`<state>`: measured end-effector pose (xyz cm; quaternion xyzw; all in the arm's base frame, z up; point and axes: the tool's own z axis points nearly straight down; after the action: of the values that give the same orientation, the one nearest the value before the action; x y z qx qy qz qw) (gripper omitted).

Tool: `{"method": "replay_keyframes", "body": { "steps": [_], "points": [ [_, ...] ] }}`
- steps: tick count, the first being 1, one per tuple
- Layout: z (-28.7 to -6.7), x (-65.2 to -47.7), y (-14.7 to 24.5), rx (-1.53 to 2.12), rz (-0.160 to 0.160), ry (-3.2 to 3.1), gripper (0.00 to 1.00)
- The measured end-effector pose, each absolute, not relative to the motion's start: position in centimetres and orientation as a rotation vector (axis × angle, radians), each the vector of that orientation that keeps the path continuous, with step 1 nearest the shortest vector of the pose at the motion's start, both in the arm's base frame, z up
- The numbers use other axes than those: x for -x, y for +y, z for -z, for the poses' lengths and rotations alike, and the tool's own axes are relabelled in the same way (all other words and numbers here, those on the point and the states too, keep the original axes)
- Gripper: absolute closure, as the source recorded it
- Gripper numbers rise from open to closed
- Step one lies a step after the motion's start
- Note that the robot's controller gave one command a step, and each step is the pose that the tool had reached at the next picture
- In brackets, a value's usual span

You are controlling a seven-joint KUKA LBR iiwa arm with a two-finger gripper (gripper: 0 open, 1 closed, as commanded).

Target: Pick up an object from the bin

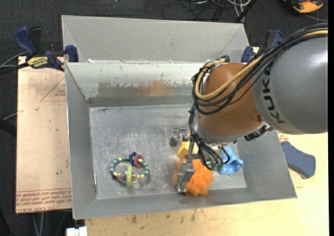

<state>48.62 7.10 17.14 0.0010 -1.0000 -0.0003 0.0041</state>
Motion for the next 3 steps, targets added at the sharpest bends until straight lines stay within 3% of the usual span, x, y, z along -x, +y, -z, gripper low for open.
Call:
{"method": "replay_keyframes", "body": {
  "steps": [1,2,3],
  "points": [
    [-17.5,-48.8,7.1,0.000,0.002,-3.141,0.00],
    [-7.1,-48.1,6.2,-0.501,0.003,-3.103,1.00],
    [-7.4,-48.7,6.3,-0.502,0.004,-3.130,0.00]
  ]
}}
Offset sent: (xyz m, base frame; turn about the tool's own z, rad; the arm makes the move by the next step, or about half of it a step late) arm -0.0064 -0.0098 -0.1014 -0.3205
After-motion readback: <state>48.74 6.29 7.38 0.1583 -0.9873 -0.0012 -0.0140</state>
